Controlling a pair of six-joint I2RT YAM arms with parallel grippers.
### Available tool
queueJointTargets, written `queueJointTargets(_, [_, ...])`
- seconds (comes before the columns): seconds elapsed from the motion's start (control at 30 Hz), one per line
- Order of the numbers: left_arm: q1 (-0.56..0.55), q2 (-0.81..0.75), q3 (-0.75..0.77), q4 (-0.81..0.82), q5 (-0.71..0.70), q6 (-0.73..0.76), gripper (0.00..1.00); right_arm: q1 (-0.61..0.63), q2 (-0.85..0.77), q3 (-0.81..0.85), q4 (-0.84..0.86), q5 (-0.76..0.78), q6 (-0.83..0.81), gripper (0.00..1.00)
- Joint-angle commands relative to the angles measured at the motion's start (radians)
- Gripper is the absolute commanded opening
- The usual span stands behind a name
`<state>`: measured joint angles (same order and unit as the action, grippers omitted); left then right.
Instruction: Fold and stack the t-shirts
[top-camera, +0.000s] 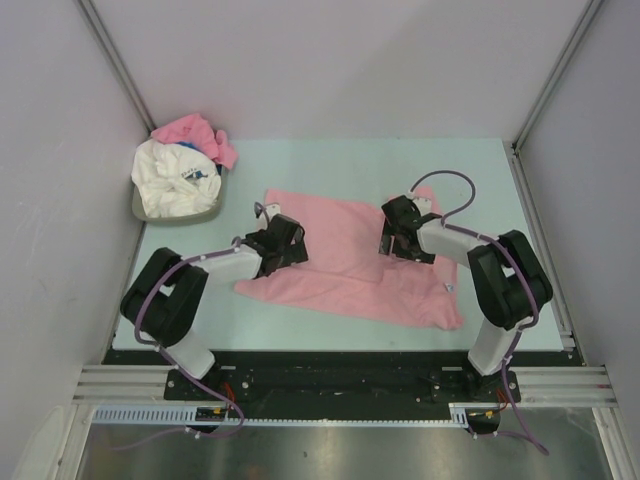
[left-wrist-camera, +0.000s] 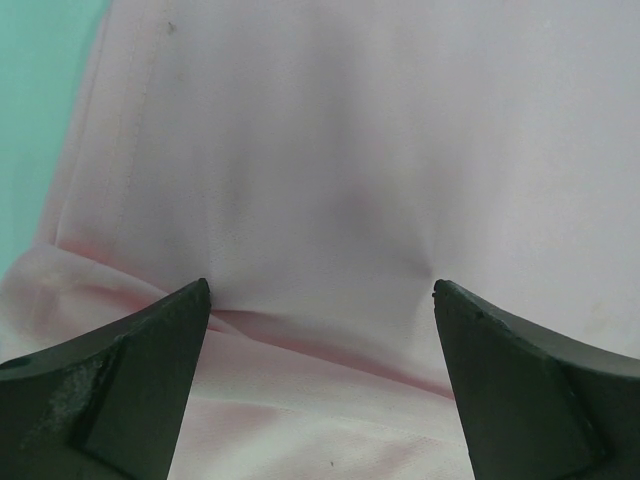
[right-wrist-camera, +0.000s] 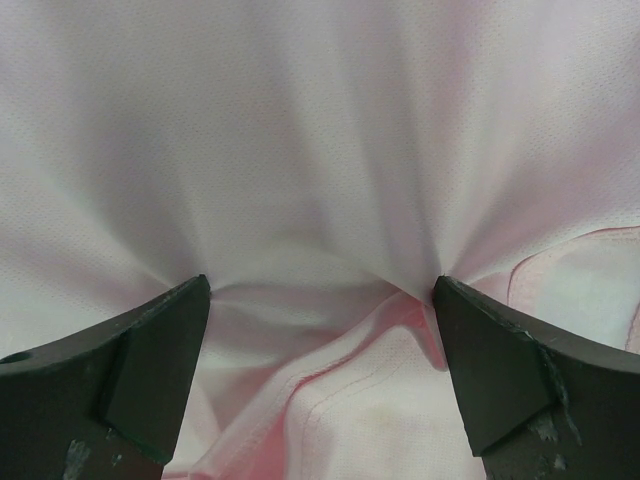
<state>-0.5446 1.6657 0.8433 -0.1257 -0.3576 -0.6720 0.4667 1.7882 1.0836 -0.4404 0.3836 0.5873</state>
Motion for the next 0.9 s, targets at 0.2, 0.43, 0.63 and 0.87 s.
queueJointTargets(0.2, [-0.147,-0.110,-0.222,-0.236,0.057,-0.213,1.00,0.030,-0.072,-0.094,-0.170,0.027,0.019,1.00])
queueJointTargets(0.43, [-0.160,-0.210,-0.146,-0.348,-0.024,-0.207,1.00,-0.019,-0.145,-0.080,-0.138,0.025,-0.009,1.00])
queueJointTargets(0.63, [-0.111,-0.164,0.210,-0.492,-0.063,-0.078,1.00,-0.114,-0.164,0.102,-0.138,-0.029,-0.104,1.00])
queueJointTargets(0.87, [0.102,0.020,0.517,-0.543,0.055,0.021,1.00,-0.275,-0.004,0.366,-0.132,-0.273,-0.156,1.00])
